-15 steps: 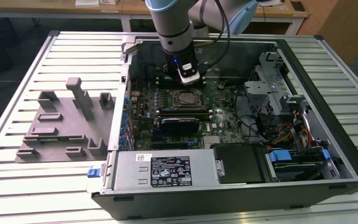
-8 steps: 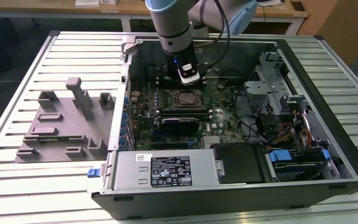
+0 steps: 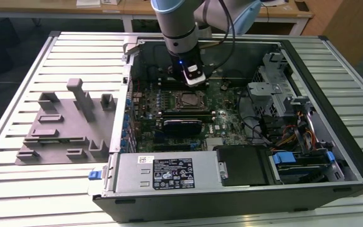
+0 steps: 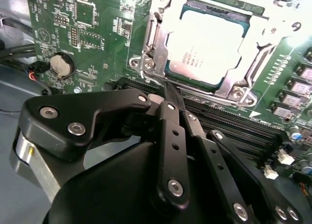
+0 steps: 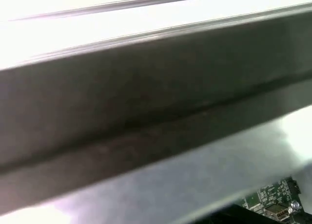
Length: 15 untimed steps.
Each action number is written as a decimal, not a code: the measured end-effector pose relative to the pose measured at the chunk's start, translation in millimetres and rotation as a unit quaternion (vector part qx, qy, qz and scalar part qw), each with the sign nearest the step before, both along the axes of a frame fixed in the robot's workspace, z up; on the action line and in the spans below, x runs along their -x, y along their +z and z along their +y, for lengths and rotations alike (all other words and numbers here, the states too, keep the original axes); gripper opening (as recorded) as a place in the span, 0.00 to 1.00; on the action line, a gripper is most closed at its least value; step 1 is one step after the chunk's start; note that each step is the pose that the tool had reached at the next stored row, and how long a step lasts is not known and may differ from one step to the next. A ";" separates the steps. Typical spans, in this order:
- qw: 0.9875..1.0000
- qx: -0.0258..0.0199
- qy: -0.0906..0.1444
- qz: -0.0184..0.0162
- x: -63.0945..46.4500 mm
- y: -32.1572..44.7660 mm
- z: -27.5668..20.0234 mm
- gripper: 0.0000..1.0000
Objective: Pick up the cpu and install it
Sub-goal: 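Install the first cpu locking lever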
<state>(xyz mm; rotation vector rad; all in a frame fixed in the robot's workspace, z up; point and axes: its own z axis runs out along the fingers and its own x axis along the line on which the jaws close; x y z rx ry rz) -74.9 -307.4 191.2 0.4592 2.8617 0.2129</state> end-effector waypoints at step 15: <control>1.000 -0.009 0.000 0.000 -1.7 14.9 -2.4 0.11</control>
